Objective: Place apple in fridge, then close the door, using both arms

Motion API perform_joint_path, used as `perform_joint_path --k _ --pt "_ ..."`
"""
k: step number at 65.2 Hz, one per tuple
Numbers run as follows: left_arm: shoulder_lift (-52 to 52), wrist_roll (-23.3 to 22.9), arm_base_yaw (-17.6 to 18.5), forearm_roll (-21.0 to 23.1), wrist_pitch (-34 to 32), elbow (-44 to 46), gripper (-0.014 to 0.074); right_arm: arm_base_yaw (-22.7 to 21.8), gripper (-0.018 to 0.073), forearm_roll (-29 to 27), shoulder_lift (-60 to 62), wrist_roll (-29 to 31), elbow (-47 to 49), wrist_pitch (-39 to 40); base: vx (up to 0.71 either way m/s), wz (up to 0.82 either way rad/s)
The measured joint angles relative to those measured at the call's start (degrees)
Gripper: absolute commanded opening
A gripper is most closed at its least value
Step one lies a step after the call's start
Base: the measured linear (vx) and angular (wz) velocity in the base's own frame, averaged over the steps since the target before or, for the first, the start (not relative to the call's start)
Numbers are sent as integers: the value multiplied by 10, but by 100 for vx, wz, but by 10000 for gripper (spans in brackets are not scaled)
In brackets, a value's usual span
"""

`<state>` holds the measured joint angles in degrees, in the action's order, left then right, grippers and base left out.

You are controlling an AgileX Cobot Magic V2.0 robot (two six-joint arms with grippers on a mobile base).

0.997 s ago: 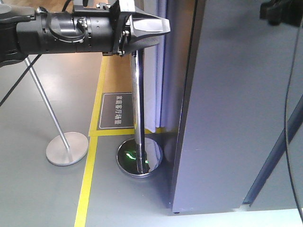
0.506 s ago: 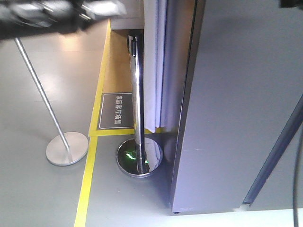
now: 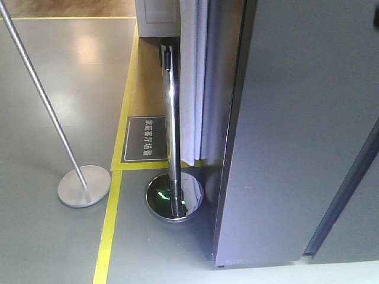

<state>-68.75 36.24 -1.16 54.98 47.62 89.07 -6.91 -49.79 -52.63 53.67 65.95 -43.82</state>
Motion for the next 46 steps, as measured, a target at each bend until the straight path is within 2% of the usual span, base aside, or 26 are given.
perform_joint_path --k 5,14,22,33,41,46 --pt "35 -42 0 -47 -5 -9 -8 0 -4 -3 51 8 -68 7 0 0" --pt "115 -70 0 -84 -42 -88 -8 0 -4 -3 150 14 -177 22 0 0" --pt "203 -75 0 -91 -83 -214 -8 0 -4 -3 219 14 -262 47 0 0" --pt "355 -77 0 -93 -152 -435 -8 0 -4 -3 286 15 -351 50 0 0" --pt "453 -81 0 -92 -205 -565 -8 0 -3 -2 309 15 -386 50 0 0" --pt "495 -85 0 -91 -226 -614 -8 0 -3 -2 313 15 -396 50 0 0"
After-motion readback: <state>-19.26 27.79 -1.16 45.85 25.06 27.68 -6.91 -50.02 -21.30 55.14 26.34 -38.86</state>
